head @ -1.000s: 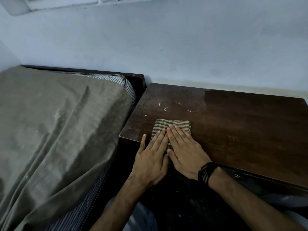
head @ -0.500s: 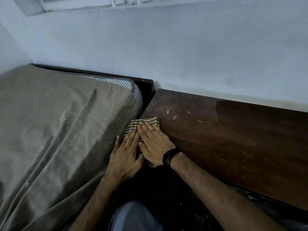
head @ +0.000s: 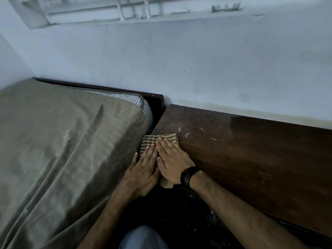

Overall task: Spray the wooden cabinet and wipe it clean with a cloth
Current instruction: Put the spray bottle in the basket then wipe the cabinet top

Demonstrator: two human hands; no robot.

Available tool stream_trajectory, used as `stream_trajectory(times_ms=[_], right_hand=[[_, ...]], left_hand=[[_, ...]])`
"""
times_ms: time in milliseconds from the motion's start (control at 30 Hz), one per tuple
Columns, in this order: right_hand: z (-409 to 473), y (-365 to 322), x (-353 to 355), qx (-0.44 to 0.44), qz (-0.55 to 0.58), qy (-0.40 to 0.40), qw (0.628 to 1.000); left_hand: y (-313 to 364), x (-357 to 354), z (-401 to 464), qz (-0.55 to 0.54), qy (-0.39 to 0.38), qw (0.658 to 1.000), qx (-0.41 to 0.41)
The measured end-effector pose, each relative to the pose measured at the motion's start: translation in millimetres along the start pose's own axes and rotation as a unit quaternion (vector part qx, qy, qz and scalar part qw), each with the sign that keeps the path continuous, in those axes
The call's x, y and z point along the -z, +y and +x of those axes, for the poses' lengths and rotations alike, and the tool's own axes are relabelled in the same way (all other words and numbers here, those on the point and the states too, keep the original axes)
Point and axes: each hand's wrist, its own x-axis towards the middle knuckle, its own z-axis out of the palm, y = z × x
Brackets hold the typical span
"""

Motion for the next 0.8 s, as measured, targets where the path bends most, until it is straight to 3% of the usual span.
stream_trajectory(times_ms=[133,567,800], right_hand=[[35,22,5,-0.014,-0.010,-0.019,1.000],[127,82,17,-0.081,-0.026,-0.017,0.996],[152,104,25,-0.100,-0.020,-0.021,0.995]], left_hand=[[-6,8,38,0.075,-0.017,0.997,-0.016],[-34,36,160,-0.057,-0.063,0.996,-0.038],[-34,48,196,-0.057,-0.072,0.995,-0.042]])
